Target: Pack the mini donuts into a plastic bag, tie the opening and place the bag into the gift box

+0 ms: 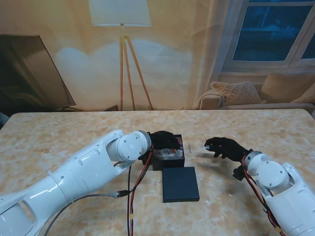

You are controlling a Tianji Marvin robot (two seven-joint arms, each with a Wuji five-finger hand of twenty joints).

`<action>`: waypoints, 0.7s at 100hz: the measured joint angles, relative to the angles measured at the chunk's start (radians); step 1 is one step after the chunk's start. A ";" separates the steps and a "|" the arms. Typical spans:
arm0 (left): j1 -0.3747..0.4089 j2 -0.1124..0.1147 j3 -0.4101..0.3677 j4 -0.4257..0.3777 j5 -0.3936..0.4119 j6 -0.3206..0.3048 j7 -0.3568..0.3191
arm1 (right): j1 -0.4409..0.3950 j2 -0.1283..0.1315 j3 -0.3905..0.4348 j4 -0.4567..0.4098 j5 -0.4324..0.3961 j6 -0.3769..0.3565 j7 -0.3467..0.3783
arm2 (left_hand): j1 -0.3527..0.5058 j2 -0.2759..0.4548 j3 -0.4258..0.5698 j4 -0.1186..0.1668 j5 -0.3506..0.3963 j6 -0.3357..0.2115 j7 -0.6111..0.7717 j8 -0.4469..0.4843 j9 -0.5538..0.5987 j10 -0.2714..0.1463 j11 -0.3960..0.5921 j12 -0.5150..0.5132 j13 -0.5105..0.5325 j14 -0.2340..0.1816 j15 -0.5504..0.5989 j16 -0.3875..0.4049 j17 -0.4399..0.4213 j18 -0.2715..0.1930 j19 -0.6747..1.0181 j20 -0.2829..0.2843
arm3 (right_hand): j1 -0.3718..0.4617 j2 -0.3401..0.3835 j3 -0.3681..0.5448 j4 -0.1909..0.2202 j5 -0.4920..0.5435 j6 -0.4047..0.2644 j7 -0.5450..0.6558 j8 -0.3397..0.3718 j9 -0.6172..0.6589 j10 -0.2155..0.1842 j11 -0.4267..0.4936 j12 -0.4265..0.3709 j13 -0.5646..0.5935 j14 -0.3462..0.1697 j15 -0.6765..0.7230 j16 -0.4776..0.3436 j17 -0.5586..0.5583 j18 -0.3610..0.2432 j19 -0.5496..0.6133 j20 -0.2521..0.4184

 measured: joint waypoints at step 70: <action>-0.049 -0.036 0.084 0.071 0.074 -0.014 0.029 | -0.001 0.000 0.002 -0.001 -0.003 0.000 -0.003 | 0.022 -0.409 0.536 -0.091 0.052 -0.094 0.401 -0.080 0.099 -0.062 0.108 0.031 0.119 -0.027 0.111 0.074 0.129 -0.026 0.113 0.000 | 0.010 0.000 0.000 0.000 0.000 0.000 0.000 0.000 0.000 0.000 0.000 0.000 0.000 0.000 0.000 0.000 0.000 0.000 0.000 0.000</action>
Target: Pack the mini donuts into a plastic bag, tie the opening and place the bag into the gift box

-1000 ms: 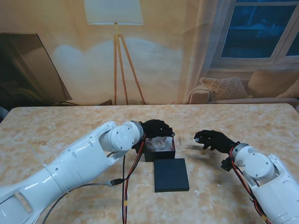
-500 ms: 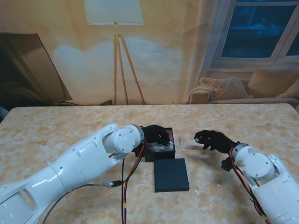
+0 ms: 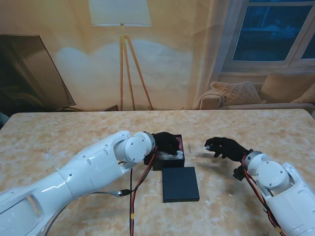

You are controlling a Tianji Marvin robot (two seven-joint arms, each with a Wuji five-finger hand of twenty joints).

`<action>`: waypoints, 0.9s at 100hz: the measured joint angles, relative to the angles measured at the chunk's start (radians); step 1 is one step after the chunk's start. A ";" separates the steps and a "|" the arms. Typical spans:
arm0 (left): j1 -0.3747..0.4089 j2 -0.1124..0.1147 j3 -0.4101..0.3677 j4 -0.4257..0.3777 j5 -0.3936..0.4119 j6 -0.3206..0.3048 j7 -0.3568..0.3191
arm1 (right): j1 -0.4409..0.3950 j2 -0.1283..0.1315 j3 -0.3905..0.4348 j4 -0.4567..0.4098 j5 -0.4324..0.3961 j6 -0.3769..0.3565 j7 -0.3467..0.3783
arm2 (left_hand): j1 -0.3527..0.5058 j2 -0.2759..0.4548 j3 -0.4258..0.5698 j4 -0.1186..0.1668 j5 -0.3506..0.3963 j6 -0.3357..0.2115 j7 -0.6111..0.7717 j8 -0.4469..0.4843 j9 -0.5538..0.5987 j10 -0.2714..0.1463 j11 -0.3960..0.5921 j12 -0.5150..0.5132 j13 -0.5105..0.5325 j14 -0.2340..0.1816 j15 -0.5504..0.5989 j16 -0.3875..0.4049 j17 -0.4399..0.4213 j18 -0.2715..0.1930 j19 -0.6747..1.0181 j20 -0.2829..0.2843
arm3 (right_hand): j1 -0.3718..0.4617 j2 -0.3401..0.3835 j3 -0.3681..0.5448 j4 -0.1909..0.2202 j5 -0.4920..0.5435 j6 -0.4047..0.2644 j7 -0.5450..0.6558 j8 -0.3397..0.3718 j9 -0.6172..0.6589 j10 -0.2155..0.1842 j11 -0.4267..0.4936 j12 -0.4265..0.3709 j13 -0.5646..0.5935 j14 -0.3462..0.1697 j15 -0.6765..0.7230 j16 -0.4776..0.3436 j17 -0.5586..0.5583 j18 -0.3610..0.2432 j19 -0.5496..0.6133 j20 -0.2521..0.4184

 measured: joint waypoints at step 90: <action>0.127 0.091 -0.156 -0.243 0.148 -0.040 0.021 | -0.005 0.001 0.005 -0.002 -0.003 -0.008 0.000 | -0.243 0.030 0.198 0.021 -0.113 0.122 -0.356 0.048 -0.155 0.105 -0.064 -0.001 -0.112 0.051 0.000 0.000 -0.095 0.030 -0.072 -0.012 | 0.000 0.000 0.002 0.000 0.000 0.000 0.000 0.000 0.000 0.000 0.000 0.000 0.000 0.000 0.000 0.000 0.000 0.000 0.000 0.000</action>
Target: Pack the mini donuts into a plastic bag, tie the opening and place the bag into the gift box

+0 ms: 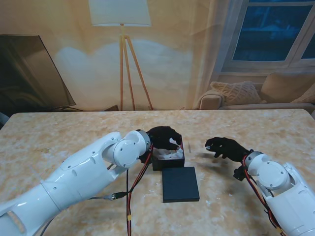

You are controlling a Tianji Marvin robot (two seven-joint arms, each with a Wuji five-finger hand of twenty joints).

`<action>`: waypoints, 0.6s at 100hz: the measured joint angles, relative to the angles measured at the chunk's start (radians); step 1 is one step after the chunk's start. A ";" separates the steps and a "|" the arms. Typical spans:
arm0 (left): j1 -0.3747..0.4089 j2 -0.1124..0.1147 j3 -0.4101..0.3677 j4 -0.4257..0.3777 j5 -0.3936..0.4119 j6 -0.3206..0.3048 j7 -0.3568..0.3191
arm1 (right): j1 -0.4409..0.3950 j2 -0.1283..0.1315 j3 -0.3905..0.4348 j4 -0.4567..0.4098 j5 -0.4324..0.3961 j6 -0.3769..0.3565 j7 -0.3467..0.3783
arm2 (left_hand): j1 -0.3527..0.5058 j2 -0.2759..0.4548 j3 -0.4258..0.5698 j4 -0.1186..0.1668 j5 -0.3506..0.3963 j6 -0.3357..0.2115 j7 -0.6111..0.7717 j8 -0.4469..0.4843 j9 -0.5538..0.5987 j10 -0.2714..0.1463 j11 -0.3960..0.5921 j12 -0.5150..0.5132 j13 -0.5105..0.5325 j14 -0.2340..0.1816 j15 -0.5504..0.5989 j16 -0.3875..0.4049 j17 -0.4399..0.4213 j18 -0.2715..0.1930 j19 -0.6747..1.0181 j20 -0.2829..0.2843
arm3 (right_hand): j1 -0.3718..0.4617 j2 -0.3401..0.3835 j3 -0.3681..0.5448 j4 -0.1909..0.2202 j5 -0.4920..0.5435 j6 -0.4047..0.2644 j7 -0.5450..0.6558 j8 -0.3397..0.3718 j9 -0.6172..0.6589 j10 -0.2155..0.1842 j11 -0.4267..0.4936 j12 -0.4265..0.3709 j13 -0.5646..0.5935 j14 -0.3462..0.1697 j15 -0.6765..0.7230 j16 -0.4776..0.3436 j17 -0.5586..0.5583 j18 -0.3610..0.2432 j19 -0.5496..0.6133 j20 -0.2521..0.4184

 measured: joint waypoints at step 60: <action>0.246 0.066 -0.207 -0.229 0.082 -0.033 -0.055 | 0.000 0.005 -0.026 -0.024 0.003 0.065 0.015 | 0.063 -0.002 -0.077 -0.016 0.054 -0.016 0.068 0.051 0.118 -0.027 0.074 0.081 0.122 -0.011 0.132 0.148 0.086 0.009 0.144 0.083 | 0.009 -0.001 0.023 0.000 0.047 0.005 0.015 0.000 0.021 -0.002 -0.002 0.000 0.015 0.000 0.011 0.000 0.004 0.000 0.000 0.000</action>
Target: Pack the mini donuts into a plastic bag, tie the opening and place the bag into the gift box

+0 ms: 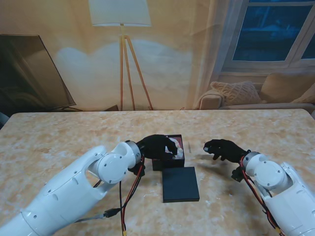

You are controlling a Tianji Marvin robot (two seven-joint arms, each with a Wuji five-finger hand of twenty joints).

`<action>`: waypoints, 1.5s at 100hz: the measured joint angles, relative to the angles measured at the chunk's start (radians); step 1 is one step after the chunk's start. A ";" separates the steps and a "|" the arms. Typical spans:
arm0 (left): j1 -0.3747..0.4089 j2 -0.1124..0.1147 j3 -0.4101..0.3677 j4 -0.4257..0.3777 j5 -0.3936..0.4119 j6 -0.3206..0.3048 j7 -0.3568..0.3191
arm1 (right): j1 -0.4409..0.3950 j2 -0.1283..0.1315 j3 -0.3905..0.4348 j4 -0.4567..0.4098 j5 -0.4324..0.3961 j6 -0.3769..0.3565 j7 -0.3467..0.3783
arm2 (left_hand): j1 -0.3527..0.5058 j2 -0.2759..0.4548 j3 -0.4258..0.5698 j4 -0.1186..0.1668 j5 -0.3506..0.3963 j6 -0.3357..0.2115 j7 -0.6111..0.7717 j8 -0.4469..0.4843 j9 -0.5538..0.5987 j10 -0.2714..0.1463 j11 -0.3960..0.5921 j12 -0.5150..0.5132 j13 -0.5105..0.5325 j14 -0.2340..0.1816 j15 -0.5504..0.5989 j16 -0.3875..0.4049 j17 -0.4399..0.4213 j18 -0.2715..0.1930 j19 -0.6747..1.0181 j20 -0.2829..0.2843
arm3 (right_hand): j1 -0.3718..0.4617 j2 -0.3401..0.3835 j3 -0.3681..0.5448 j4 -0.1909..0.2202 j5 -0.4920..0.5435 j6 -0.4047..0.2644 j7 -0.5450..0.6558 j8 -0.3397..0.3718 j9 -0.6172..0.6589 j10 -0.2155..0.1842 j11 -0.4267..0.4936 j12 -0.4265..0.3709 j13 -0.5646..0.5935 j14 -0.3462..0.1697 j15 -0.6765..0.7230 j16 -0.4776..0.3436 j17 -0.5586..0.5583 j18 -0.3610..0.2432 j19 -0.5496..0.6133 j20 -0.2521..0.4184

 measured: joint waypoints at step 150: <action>0.204 0.040 -0.131 0.057 0.130 0.015 0.033 | -0.040 0.102 -0.034 -0.227 -0.246 -0.024 0.403 | -0.015 0.038 -0.022 0.007 0.009 -0.007 -0.069 -0.029 0.027 -0.013 -0.066 -0.043 -0.011 -0.001 -0.156 -0.094 -0.052 0.012 -0.127 -0.007 | 0.043 -0.082 0.115 -0.010 0.051 -0.018 0.050 -0.256 0.079 -0.098 -0.179 -0.298 0.010 0.000 -0.313 -0.266 0.009 -0.062 -0.013 -0.176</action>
